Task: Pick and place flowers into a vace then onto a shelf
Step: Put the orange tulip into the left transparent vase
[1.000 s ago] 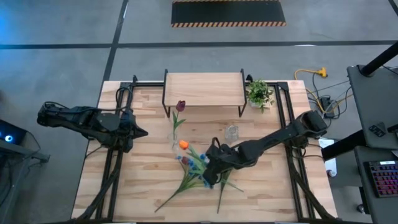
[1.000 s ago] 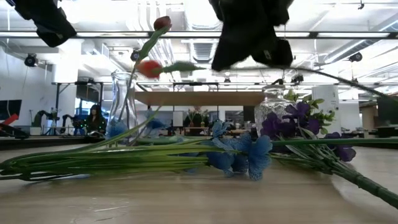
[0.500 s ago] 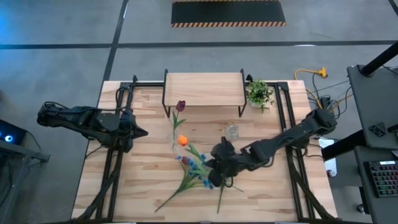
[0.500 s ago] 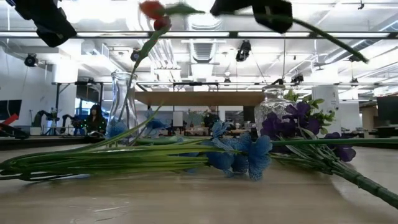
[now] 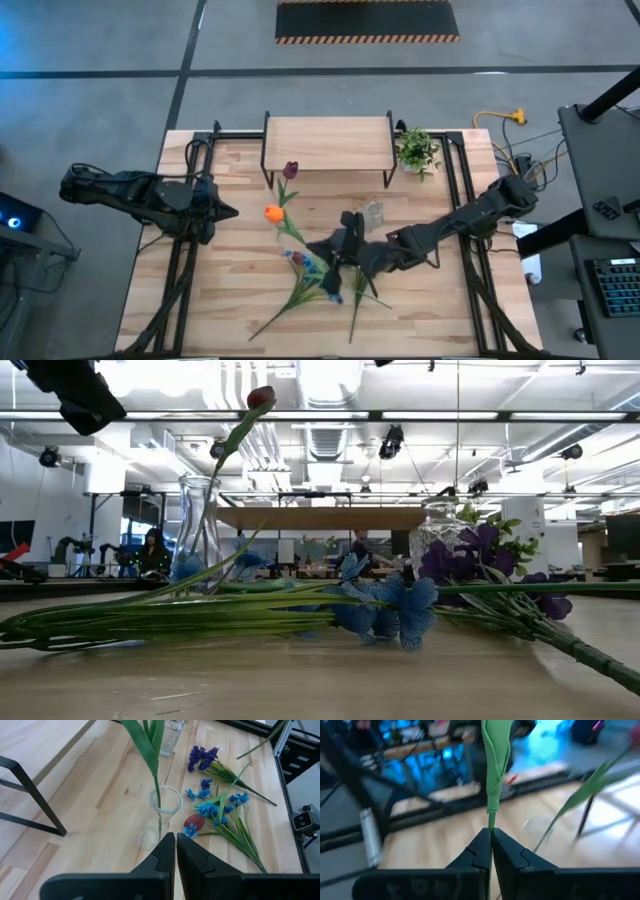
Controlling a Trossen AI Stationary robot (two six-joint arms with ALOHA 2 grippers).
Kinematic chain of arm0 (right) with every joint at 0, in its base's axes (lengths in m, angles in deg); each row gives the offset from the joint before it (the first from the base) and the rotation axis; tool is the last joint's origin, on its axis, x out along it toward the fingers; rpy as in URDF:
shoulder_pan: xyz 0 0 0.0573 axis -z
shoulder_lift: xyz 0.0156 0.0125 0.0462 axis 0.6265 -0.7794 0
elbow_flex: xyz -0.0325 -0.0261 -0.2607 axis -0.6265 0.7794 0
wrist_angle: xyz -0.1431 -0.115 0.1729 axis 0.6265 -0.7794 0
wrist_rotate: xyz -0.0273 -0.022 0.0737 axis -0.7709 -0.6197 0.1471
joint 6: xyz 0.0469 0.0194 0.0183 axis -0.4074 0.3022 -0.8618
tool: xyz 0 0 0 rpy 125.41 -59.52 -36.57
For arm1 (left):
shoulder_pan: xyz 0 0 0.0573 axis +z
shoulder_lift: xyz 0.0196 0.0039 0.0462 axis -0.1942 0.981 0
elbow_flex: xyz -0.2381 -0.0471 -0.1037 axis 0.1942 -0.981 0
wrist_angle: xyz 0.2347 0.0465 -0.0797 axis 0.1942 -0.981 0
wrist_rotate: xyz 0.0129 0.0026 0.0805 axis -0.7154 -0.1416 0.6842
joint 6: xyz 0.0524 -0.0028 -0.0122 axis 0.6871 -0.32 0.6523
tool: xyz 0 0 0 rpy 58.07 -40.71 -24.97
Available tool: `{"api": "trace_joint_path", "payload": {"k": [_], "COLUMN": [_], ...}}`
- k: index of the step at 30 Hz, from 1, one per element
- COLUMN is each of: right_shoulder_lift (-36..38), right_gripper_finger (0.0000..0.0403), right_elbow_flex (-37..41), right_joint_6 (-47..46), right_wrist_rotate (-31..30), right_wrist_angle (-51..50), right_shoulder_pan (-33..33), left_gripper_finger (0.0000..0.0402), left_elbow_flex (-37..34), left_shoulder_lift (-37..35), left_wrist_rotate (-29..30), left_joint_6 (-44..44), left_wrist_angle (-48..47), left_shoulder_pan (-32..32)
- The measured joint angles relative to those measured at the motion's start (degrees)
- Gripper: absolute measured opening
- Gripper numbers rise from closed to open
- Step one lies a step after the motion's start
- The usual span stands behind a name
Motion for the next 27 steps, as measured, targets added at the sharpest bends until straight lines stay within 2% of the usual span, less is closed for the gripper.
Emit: {"api": "trace_joint_path", "payload": {"k": [8,18,27], "right_shoulder_lift": [-6.7,-16.6,-17.3], "right_gripper_finger": [0.0008,0.0008,0.0008], "right_elbow_flex": [0.3,0.3,-1.1], "right_joint_6": [12.6,17.9,21.5], "right_wrist_rotate": [-0.6,-0.4,-0.5], "right_wrist_angle": [23.5,55.9,58.5], "right_shoulder_pan": [3.5,5.9,8.3], "left_gripper_finger": [0.0,0.0,0.0], "left_elbow_flex": [0.0,0.0,0.0], "left_shoulder_lift": [0.0,-0.4,-1.5], "left_wrist_rotate": [0.1,0.2,0.8], "left_joint_6": [0.0,0.0,0.0], "left_wrist_angle": [0.1,-0.2,-0.1], "left_shoulder_pan": [0.0,0.0,0.0]}}
